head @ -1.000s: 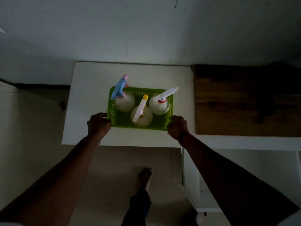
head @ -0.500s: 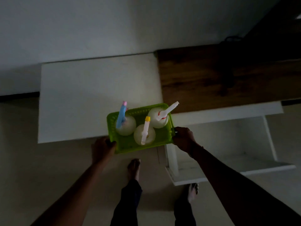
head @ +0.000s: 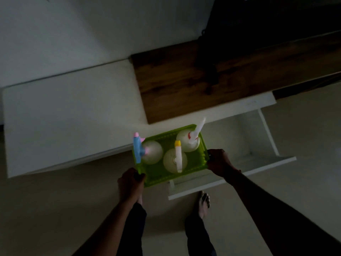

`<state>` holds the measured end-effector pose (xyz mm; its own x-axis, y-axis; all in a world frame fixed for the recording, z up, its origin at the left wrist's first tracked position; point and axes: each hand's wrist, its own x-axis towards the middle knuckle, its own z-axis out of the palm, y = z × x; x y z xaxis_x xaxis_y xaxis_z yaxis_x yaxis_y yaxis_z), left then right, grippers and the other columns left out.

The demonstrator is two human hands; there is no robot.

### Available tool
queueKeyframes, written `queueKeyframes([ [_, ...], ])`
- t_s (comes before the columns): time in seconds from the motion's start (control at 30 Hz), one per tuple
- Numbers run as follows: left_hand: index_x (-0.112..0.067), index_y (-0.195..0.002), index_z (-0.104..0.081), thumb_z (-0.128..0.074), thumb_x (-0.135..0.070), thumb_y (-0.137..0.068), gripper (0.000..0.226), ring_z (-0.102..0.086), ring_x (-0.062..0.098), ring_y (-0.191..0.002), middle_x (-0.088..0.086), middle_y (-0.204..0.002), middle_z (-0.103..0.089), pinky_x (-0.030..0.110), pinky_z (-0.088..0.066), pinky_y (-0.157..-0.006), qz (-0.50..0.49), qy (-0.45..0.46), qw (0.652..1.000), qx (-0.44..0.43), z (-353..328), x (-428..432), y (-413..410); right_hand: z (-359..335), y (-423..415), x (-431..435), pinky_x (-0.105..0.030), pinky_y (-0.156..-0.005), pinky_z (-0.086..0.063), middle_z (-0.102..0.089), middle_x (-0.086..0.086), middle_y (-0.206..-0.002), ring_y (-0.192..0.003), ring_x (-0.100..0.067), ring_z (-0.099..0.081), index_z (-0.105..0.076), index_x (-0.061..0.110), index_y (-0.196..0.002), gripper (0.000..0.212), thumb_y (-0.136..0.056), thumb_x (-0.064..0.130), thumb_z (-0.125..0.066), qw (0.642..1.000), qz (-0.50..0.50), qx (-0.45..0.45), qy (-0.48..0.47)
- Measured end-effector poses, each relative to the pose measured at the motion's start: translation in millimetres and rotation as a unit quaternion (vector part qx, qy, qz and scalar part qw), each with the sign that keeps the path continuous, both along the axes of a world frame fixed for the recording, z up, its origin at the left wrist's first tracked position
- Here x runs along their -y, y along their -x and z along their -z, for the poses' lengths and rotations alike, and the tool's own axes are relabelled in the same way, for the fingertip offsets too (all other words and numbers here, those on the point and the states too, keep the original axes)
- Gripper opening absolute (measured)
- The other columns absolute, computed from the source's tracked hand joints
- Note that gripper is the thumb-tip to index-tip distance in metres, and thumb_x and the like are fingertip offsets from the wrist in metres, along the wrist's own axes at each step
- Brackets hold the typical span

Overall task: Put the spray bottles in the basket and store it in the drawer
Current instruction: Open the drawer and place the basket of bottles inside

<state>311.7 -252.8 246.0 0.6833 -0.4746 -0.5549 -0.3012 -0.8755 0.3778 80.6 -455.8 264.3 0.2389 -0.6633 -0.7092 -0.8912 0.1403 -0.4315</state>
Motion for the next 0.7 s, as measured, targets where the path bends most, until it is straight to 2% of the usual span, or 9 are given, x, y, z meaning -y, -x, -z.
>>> queueKeyframes([
  [0.1,-0.015,-0.073,-0.054,-0.068,-0.031,-0.078,0.022,-0.066,0.032,-0.081,0.012,-0.08,-0.069,0.027,-0.035,-0.061,0.036,-0.003,0.999,0.005,11.4,27.6,21.6,5.9,32.8,12.4,-0.046,-0.074,-0.06,-0.074,-0.018,-0.092,-0.085,-0.032,-0.07,-0.073,0.006,-0.103,0.03,-0.078,-0.007,-0.062,0.997,0.076,0.004,-0.004],
  [0.17,-0.016,-0.072,-0.05,-0.068,-0.03,-0.077,0.023,-0.065,0.031,-0.081,0.009,-0.078,-0.067,0.026,-0.032,-0.061,0.052,0.001,0.999,-0.008,17.9,45.1,35.3,11.4,52.1,20.6,-0.054,-0.076,-0.059,-0.074,-0.02,-0.093,-0.086,-0.034,-0.071,-0.072,0.007,-0.104,0.031,-0.079,-0.007,-0.063,0.993,0.114,0.004,0.0],
  [0.23,-0.013,-0.074,-0.053,-0.068,-0.027,-0.078,0.021,-0.064,0.032,-0.085,0.01,-0.08,-0.066,0.027,-0.031,-0.064,0.068,-0.001,0.997,-0.018,26.7,61.6,49.8,20.2,71.0,30.1,-0.056,-0.077,-0.058,-0.074,-0.018,-0.092,-0.086,-0.033,-0.071,-0.072,0.009,-0.105,0.031,-0.08,-0.006,-0.064,0.991,0.133,-0.002,0.004],
  [0.33,-0.01,-0.083,-0.059,-0.065,-0.026,-0.079,0.017,-0.062,0.027,-0.085,0.002,-0.077,-0.058,0.026,-0.03,-0.062,0.093,-0.013,0.995,-0.031,41.6,82.3,70.4,37.1,93.4,44.1,-0.054,-0.076,-0.059,-0.073,-0.012,-0.089,-0.085,-0.031,-0.071,-0.073,0.012,-0.103,0.029,-0.081,-0.004,-0.064,0.988,0.155,-0.015,0.004],
  [0.43,-0.012,-0.077,-0.057,-0.066,-0.022,-0.077,0.013,-0.056,0.018,-0.068,-0.003,-0.072,-0.056,0.018,-0.026,-0.05,0.081,-0.012,0.996,-0.044,63.7,98.2,87.9,61.7,109.5,60.1,-0.051,-0.075,-0.06,-0.073,-0.011,-0.088,-0.085,-0.029,-0.071,-0.074,0.015,-0.094,0.019,-0.083,0.001,-0.066,0.987,0.159,-0.023,0.008],
  [0.53,-0.015,-0.077,-0.057,-0.064,-0.024,-0.079,0.012,-0.064,0.022,-0.072,-0.003,-0.069,-0.06,0.025,-0.038,-0.055,0.099,-0.029,0.993,-0.061,92.4,105.5,102.1,89.7,119.6,74.9,-0.048,-0.075,-0.061,-0.073,-0.009,-0.088,-0.084,-0.027,-0.07,-0.074,0.013,-0.096,0.017,-0.085,0.004,-0.064,0.989,0.14,-0.042,0.022],
  [0.6,-0.014,-0.088,-0.06,-0.063,-0.026,-0.083,0.014,-0.068,0.028,-0.079,0.003,-0.078,-0.067,0.031,-0.052,-0.065,0.084,-0.046,0.991,-0.09,113.2,109.9,110.6,111.4,124.7,83.1,-0.048,-0.075,-0.061,-0.072,-0.011,-0.087,-0.083,-0.029,-0.07,-0.073,0.009,-0.094,0.014,-0.087,0.004,-0.062,0.99,0.128,-0.045,0.024],
  [0.63,-0.011,-0.094,-0.061,-0.063,-0.027,-0.084,0.019,-0.068,0.03,-0.081,0.007,-0.084,-0.069,0.034,-0.054,-0.07,0.078,-0.055,0.991,-0.094,121.7,111.7,113.6,120.1,126.6,85.8,-0.044,-0.073,-0.062,-0.071,-0.01,-0.087,-0.083,-0.028,-0.07,-0.072,0.008,-0.096,0.015,-0.088,0.003,-0.061,0.991,0.129,-0.042,0.02],
  [0.7,-0.008,-0.097,-0.06,-0.062,-0.03,-0.086,0.025,-0.07,0.026,-0.078,0.008,-0.085,-0.071,0.033,-0.054,-0.07,0.086,-0.062,0.991,-0.083,140.6,114.3,118.4,138.6,129.8,90.7,-0.026,-0.058,-0.06,-0.069,-0.005,-0.09,-0.082,-0.023,-0.069,-0.071,0.013,-0.105,0.021,-0.088,0.003,-0.062,0.99,0.132,-0.038,0.009],
])
